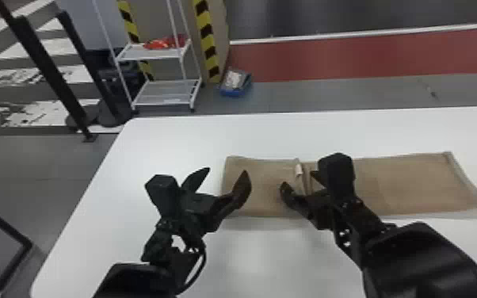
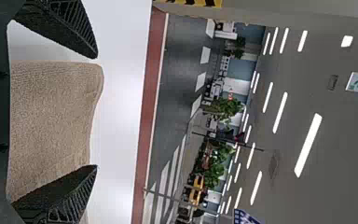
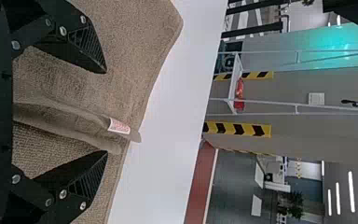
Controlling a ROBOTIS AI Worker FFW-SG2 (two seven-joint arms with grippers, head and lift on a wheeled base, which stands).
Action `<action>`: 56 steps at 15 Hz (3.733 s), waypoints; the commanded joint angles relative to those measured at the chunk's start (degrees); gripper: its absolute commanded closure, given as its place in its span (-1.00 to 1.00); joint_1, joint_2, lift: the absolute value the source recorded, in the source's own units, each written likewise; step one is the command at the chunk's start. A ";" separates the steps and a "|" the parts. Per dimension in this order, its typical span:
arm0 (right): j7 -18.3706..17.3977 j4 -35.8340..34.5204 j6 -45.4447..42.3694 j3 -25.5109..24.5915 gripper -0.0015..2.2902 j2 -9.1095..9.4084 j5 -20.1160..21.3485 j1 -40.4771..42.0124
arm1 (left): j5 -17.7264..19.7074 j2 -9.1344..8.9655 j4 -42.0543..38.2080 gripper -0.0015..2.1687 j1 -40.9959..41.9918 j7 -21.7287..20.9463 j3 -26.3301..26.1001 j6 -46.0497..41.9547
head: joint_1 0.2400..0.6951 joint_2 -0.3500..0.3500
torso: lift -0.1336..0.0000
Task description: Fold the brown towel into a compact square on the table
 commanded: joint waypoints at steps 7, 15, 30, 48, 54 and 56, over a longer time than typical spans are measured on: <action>0.18 0.61 2.76 0.73 -0.35 0.05 0.31 -1.01 | 0.48 0.28 0.33 -0.97 -0.11 -0.34 -0.02 0.12 | 1.00 0.53 | -0.84; 1.06 -2.73 1.36 1.43 0.16 0.05 0.40 0.84 | 0.48 0.45 0.24 -0.97 0.33 -0.78 0.07 -0.06 | 1.00 0.58 | -0.84; -0.08 -7.83 6.98 -4.72 0.11 0.05 1.54 5.06 | 0.12 0.45 0.42 -0.97 0.24 -0.61 -1.16 -0.06 | 1.00 0.38 | -0.84; 0.09 -4.49 3.47 -4.55 -0.15 0.05 0.57 4.00 | 0.12 0.54 0.68 -0.97 0.15 -0.70 -1.16 -0.06 | 1.00 0.38 | -0.84; 0.35 -6.25 6.81 -4.46 -0.01 0.05 1.01 3.48 | 0.12 0.54 0.68 -0.97 0.06 -0.78 -1.43 0.12 | 1.00 0.40 | -0.84; 0.35 -5.10 7.86 -4.37 -0.16 0.05 1.28 2.24 | 0.12 0.54 0.68 -0.97 0.06 -0.70 -1.43 0.12 | 1.00 0.39 | -0.84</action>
